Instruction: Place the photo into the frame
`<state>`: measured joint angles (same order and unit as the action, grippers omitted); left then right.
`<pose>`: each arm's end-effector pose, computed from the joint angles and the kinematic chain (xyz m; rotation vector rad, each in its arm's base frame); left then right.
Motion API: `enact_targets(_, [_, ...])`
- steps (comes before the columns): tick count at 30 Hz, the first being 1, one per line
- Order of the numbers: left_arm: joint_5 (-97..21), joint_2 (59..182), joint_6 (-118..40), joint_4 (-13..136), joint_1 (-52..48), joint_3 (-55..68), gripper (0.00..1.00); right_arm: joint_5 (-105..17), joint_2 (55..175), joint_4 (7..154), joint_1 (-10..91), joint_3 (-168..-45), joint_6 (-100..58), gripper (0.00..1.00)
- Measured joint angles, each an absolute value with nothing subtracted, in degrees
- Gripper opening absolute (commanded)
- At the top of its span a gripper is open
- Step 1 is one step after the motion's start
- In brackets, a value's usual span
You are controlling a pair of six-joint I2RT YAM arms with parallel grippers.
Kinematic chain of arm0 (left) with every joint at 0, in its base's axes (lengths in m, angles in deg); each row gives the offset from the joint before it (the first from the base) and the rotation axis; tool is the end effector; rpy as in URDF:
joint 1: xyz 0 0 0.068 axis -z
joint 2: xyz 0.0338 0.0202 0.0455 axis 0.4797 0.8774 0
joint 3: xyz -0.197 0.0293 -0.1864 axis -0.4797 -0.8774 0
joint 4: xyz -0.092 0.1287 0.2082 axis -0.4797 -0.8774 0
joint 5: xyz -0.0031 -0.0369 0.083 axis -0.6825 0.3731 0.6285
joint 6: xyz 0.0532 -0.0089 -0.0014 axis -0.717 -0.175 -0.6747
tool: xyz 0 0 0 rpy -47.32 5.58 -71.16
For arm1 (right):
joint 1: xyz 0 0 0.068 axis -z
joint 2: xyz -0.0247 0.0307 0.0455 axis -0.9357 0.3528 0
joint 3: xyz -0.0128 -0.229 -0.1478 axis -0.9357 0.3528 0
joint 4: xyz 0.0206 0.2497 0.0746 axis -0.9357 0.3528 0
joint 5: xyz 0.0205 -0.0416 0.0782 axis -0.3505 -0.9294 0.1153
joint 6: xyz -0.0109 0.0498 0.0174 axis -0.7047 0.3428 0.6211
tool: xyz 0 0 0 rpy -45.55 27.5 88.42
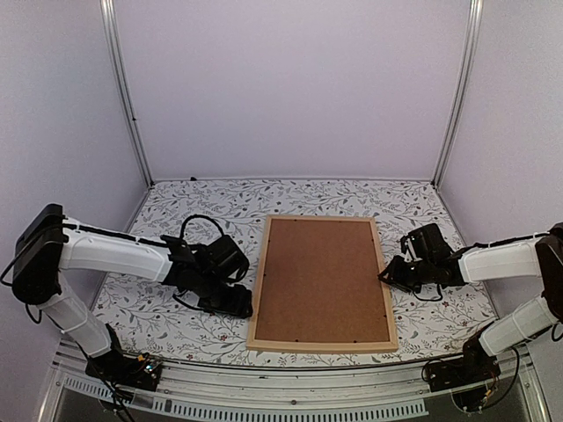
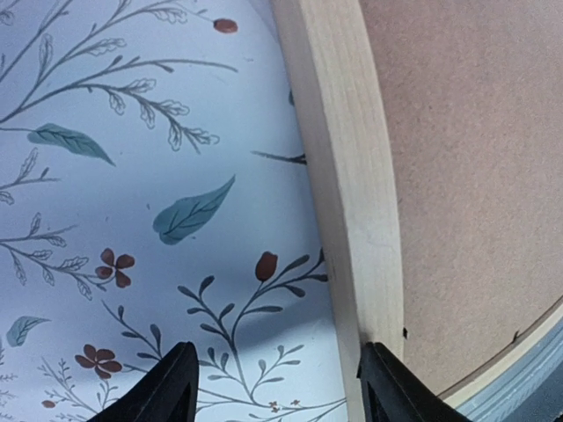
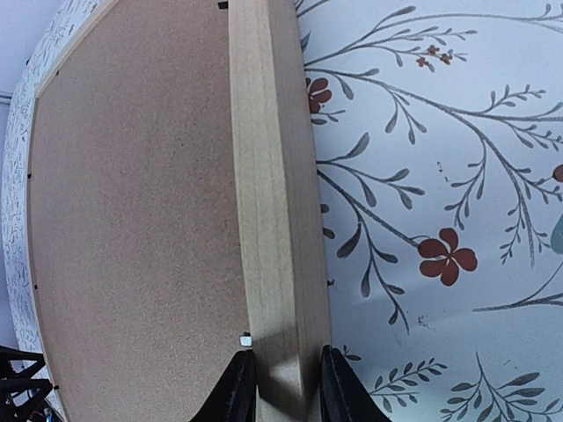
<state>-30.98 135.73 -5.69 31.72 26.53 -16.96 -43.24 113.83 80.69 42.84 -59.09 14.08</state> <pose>0.1612 -0.2331 0.1549 0.2602 2.8919 -0.4134 0.2129 0.1118 0.1336 0.2810 2.5791 0.6511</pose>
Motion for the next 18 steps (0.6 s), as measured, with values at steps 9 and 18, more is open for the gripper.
enact_targets(9, [-30.4, 136.2, -5.3, 30.8, 27.4, -16.3, 0.65, -43.3, 113.8, 80.9, 42.8, -59.2, 13.5, 0.27])
enact_targets(18, [-30.4, 138.0, -5.3, 30.9, 28.3, -14.4, 0.66, -43.3, 113.8, 81.2, 42.8, -59.3, 13.5, 0.27])
